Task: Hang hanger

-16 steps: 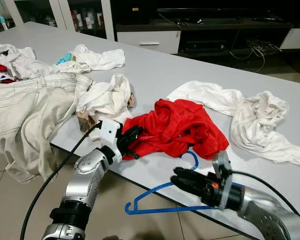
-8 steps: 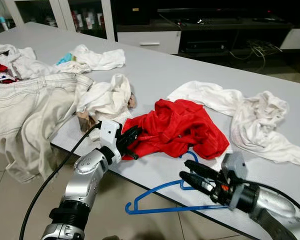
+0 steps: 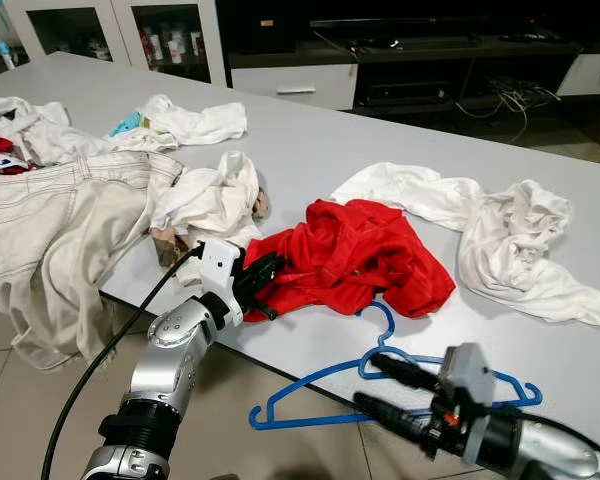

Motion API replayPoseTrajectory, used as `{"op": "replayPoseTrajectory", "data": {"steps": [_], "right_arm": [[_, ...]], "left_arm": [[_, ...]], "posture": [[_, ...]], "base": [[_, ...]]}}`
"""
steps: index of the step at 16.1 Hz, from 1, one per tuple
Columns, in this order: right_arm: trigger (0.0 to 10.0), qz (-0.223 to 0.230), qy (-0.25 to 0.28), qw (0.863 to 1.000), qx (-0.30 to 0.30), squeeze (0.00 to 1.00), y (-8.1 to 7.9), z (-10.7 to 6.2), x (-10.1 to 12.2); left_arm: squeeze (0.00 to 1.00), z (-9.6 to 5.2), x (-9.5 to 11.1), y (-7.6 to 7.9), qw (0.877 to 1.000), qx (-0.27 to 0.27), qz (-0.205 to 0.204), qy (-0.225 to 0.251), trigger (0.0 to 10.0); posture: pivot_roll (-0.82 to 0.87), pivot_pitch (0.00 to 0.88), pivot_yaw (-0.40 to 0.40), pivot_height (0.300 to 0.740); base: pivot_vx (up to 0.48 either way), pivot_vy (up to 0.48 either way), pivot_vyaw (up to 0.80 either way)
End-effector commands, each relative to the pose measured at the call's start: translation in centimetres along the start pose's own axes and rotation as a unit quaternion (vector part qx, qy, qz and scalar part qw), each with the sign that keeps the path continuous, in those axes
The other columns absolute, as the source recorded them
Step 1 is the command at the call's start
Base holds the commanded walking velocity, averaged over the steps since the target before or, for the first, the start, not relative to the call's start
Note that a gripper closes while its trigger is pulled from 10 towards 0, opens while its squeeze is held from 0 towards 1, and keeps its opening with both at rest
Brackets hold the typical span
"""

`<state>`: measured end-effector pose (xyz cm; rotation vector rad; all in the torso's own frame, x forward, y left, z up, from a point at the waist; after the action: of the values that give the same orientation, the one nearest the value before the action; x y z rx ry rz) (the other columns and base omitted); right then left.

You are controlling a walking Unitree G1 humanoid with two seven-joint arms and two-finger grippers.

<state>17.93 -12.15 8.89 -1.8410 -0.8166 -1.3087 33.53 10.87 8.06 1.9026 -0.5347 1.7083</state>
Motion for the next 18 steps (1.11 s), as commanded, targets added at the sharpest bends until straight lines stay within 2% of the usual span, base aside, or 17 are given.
{"op": "replayPoseTrajectory", "data": {"steps": [1, 3, 10, 11, 12, 14, 18], "right_arm": [[10.0, 0.001, 0.009, 1.0, 0.007, 0.0, -0.2, 0.1, 0.3], [10.0, 0.022, 0.011, 1.0, 0.02, 0.0, -0.5, -0.1, 0.1], [10.0, 0.033, -0.001, 0.997, 0.064, 0.0, -1.9, -0.9, -0.1], [10.0, 0.042, -0.008, 0.996, 0.076, 0.57, -2.3, -1.0, -0.3], [10.0, 0.067, -0.015, 0.994, 0.088, 1.0, -2.7, -1.2, -0.8], [10.0, 0.085, -0.024, 0.992, 0.091, 1.0, -2.6, -1.1, -1.6], [10.0, 0.081, -0.033, 0.994, 0.071, 1.0, -1.7, -0.4, -2.7]], "left_arm": [[0.0, 0.4, 0.5, -0.1, 1.0, -0.006, 0.012, 0.001, 10.0], [0.0, 0.3, 0.5, -0.1, 1.0, -0.006, 0.013, 0.001, 10.0], [0.0, 0.5, 0.7, 0.0, 1.0, -0.009, 0.013, 0.002, 10.0], [0.0, 0.5, 0.7, 0.0, 1.0, -0.01, 0.013, 0.001, 10.0], [0.0, 0.5, 0.6, 0.1, 1.0, -0.013, 0.014, -0.001, 10.0], [0.0, 0.5, 0.6, 0.1, 1.0, -0.016, 0.016, -0.002, 10.0], [0.0, 0.6, 0.9, -0.1, 1.0, -0.019, 0.019, -0.003, 10.0]], "posture": [[-0.11, 0.0, 0.051, 0.74], [-0.12, 0.0, 0.055, 0.74], [-0.13, 0.0, 0.06, 0.74], [-0.13, 0.0, 0.065, 0.74], [-0.14, 0.0, 0.071, 0.74], [-0.14, 0.0, 0.081, 0.74], [-0.14, 0.0, 0.088, 0.74]], "base": [[0.0, 0.0, 0.0], [0.0, 0.0, 0.0], [0.0, 0.0, 0.0], [0.0, 0.0, 0.0], [0.0, 0.0, 0.0], [0.0, 0.0, 0.0], [0.0, 0.0, 0.0]]}}
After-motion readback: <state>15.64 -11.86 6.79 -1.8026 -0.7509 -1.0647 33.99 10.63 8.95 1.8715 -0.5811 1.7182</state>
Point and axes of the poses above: a point about 5 cm out from each wrist's last joint towards the gripper, its own z axis pointing out of the wrist towards the gripper, its own x axis along the axis of the wrist's last joint, y = z × x, the point moved 4 cm from there along z, pointing out of the wrist towards the gripper
